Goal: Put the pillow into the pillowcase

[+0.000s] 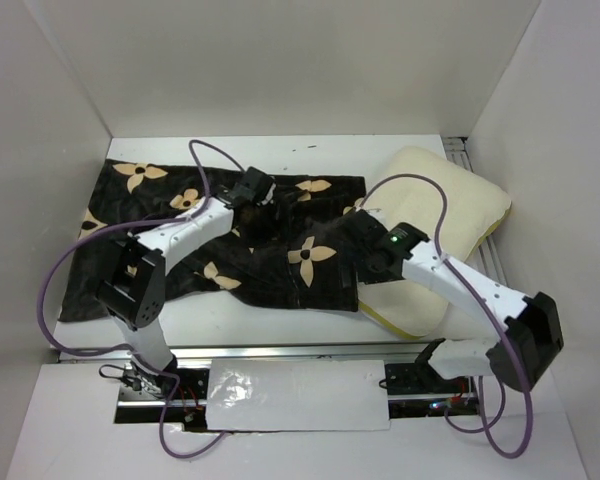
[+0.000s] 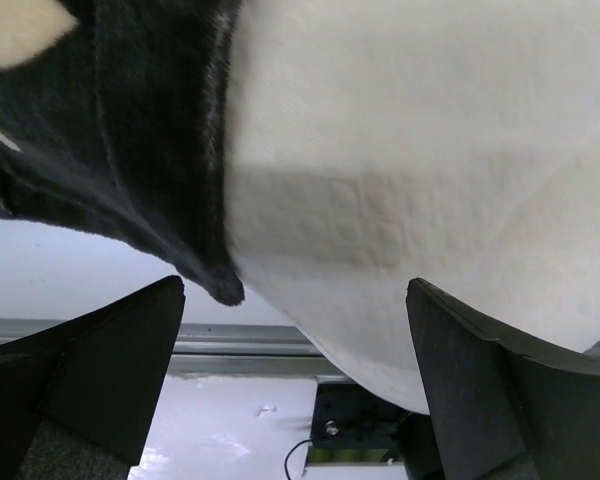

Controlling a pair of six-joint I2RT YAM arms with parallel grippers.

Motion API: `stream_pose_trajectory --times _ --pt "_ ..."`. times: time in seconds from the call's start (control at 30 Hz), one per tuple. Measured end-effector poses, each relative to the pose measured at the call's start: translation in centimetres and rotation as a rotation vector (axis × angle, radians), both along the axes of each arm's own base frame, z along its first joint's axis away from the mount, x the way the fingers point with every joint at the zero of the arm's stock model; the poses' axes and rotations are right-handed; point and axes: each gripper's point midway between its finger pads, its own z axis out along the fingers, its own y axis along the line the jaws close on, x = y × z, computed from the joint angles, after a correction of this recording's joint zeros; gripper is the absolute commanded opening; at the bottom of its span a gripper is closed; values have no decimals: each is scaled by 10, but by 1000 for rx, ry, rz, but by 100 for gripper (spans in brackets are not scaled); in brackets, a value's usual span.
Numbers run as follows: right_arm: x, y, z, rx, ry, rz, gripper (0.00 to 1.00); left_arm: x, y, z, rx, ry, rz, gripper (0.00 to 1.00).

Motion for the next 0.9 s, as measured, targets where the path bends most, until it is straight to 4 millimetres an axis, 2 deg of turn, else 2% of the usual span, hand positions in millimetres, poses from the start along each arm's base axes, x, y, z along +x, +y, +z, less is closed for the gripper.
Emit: stream_pose_trajectory --times 0.1,0.2,0.3,0.33,0.37,0.47,0.67,0.77,0.9 --pt "-4 -6 8 39 -45 -23 99 -11 -19 -5 -4 12 -36 82" --pt "-2 -5 18 105 -111 -28 99 -22 -34 -19 14 38 -77 78" --pt "0 -1 15 130 -129 -10 99 -23 -45 -35 51 62 -99 68" --pt "-1 0 10 123 -117 2 99 -23 -47 -41 66 73 -102 61" --pt "-2 1 7 114 -108 10 99 -23 -47 -46 73 81 -101 59" --pt "-6 7 -7 70 -70 46 99 -22 -35 -62 90 127 -73 52" --pt "-1 6 -48 -64 10 50 100 -10 18 -82 109 200 71 52" --pt "1 3 -60 -105 30 28 100 -5 28 -82 112 197 99 51" --pt "2 0 -67 -120 41 -10 99 -2 34 -84 111 205 118 48"
